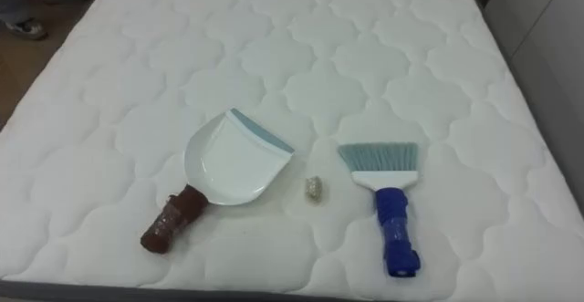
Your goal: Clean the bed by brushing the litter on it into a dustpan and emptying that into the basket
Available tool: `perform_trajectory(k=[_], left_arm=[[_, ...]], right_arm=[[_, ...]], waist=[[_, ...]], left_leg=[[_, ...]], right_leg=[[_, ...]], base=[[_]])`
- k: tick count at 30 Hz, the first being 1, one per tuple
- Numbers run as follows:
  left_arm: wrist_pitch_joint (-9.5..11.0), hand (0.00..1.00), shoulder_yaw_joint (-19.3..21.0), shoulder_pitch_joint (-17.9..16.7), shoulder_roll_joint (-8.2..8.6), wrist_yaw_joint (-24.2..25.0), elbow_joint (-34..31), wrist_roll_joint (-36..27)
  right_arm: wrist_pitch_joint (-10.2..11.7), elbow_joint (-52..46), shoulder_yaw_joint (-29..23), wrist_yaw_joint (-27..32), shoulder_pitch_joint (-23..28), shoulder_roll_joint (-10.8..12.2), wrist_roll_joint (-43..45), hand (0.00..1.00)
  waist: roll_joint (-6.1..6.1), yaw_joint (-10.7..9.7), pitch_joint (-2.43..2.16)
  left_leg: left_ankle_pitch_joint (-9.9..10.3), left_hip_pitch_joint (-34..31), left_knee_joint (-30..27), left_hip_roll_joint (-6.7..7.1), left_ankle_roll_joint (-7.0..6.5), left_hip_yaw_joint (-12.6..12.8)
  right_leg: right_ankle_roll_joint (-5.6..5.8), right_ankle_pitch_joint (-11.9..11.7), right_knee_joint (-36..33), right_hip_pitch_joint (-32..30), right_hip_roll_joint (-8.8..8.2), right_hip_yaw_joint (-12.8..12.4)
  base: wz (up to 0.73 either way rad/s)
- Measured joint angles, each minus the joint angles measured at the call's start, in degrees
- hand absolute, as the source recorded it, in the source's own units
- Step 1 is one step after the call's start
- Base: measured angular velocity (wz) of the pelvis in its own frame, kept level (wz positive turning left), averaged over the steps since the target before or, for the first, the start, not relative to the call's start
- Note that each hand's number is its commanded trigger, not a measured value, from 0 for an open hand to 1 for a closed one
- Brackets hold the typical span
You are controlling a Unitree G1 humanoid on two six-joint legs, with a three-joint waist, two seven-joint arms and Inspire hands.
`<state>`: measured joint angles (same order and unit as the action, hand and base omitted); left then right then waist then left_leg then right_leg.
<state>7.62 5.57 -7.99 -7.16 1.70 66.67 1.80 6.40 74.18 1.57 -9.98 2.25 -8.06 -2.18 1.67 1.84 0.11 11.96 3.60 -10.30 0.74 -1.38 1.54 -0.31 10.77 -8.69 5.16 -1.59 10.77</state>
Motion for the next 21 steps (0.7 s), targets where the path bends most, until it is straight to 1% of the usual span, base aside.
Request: perform_trajectory(k=[7,16,21], left_arm=[[0.0,0.00,0.0,0.0,-0.03,-0.2,-0.1,0.0],[0.0,0.00,0.0,-0.1,-0.21,-2.3,-0.3,0.1],[0.0,0.00,2.0,-0.7,-0.21,-4.1,-0.3,0.1]], right_arm=[[0.0,0.1,0.1,0.0,0.0,0.0,0.0,0.00],[0.1,0.0,0.3,0.7,0.0,0.0,0.0,0.00],[0.3,0.2,0.0,1.2,0.0,0.0,0.3,0.00]], waist=[[0.13,0.0,0.10],[0.45,0.0,0.34],[0.46,0.1,0.29]], left_leg=[[0.0,0.0,0.0,0.00,0.00,0.0],[0.0,0.1,0.2,0.02,0.00,-0.2],[0.0,0.3,0.6,0.08,0.00,0.0]], right_leg=[[0.00,0.0,0.0,0.0,0.00,0.0],[0.00,0.0,0.2,0.5,0.02,-0.1],[0.00,0.0,0.9,0.8,0.14,-0.9]], base=[[0.00],[0.00],[-0.01]])
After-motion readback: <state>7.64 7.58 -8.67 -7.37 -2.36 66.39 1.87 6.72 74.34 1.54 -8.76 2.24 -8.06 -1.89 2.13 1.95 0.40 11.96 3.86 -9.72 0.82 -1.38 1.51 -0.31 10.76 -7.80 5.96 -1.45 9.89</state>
